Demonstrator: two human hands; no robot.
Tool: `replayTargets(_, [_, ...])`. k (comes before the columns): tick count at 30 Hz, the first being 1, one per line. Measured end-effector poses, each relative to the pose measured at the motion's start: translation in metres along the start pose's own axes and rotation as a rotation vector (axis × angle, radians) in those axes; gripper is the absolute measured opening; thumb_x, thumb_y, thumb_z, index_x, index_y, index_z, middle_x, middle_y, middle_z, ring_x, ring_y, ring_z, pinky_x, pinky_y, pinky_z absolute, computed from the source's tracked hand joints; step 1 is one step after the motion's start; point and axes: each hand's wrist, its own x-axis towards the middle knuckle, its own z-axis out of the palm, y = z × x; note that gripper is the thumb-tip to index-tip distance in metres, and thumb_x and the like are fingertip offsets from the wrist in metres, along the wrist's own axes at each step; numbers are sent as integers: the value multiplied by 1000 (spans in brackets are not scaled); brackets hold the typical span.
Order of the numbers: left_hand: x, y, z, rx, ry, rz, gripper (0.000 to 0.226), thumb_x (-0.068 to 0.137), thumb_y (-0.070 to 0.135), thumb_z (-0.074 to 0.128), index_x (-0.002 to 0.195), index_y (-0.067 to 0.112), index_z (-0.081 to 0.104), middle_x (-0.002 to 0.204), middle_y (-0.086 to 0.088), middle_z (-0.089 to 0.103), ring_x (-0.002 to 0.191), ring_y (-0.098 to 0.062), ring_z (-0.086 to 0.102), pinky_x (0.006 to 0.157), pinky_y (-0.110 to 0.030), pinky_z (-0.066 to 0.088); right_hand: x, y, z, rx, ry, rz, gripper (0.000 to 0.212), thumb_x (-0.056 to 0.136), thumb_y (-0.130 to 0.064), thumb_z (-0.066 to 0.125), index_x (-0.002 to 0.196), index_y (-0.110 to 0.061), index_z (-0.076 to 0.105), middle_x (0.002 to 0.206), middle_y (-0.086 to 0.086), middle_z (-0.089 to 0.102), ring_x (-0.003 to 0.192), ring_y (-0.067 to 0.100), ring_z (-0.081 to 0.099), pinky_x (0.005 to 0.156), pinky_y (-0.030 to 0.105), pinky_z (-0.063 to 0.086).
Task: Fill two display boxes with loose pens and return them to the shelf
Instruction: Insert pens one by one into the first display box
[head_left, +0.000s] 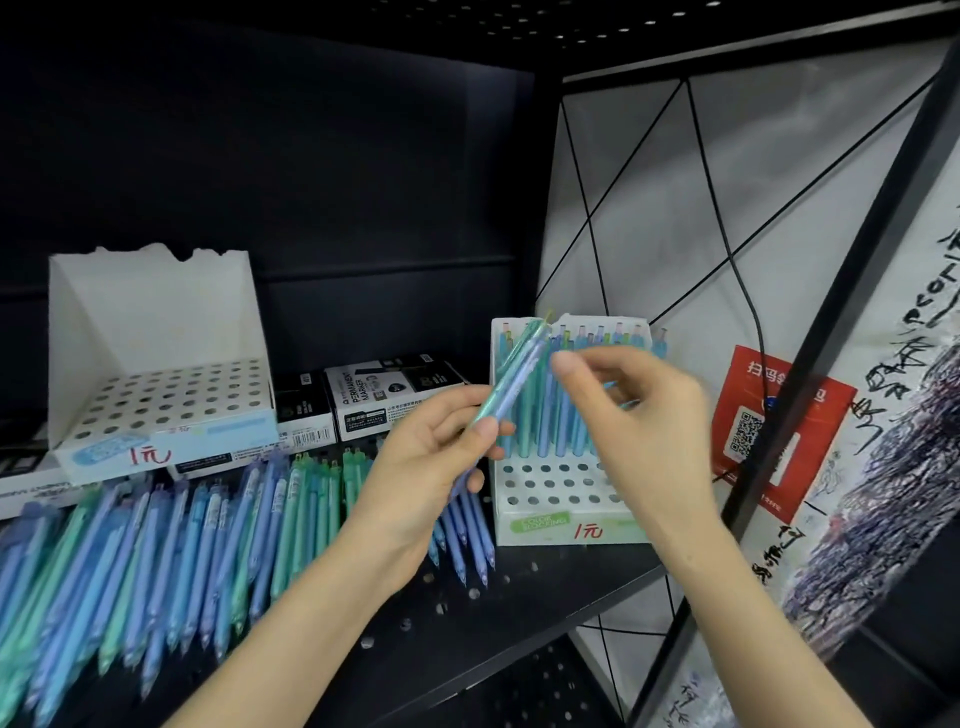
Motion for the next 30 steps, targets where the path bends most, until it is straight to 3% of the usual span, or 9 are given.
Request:
replayTargets(3, [-4,-2,3,131,-8,98,25,86,9,59,109,16,63,89,3,71,73,-5,61,54,-18,45,-10,-10,13,78,-77,76,32,75,-49,65,79,-17,70,64,-9,64,60,3,58,58,17,48])
replayTargets(6, [-6,-2,5,214,-8,171,21,86,7,60,105,16,63,88,6,71,74,-4,62,58,-19,47,-14,-13,14,157,-107,129,26,82,-36,65,72,-12,68,57,-4,63,52,4,58,52,18,47])
replayTargets(9, [-6,-4,5,252,8,194,19,88,10,56,104,17,64,88,6,72,77,-2,65,64,-16,49,-9,-13,-4,370,-155,240,19,91,-22,57,82,-7,65,65,5,65,52,11,60,51,21,51])
replayTargets(11, [-6,-5,2,261,57,195,19,91,11,52,105,19,62,88,6,72,80,-4,65,68,-17,51,0,-10,-21,412,-99,248,16,95,-17,50,86,-10,62,73,10,65,56,14,61,55,22,54])
replayTargets(14, [-4,-8,-3,297,137,194,18,93,14,51,101,25,63,84,8,69,78,-3,62,70,-15,49,12,6,-37,136,69,109,19,97,-15,44,86,-26,54,79,6,64,59,12,62,59,26,56])
replayTargets(17, [-4,-9,-4,318,161,197,20,93,15,51,96,32,62,76,8,63,71,4,57,68,-13,47,18,24,-36,-123,135,32,5,94,-16,48,96,-17,52,78,2,65,67,22,65,68,46,55])
replayTargets(19, [-4,-9,-3,334,159,195,21,92,16,52,95,35,61,73,13,59,68,7,54,66,-12,45,19,33,-32,-214,128,22,13,94,-16,50,105,-10,52,78,4,65,68,26,65,68,48,54])
replayTargets(23, [-3,-11,-5,347,152,174,18,93,20,51,96,34,62,67,20,56,66,5,51,65,-12,42,23,41,-28,-270,94,-5,16,95,-16,48,108,-7,51,76,6,63,69,26,64,65,49,53])
replayTargets(30, [-5,-10,-2,323,139,164,16,92,16,53,97,26,65,70,12,56,61,7,50,59,-7,39,31,43,-28,-300,23,27,22,93,-16,52,112,-6,49,77,6,66,74,25,64,71,47,52])
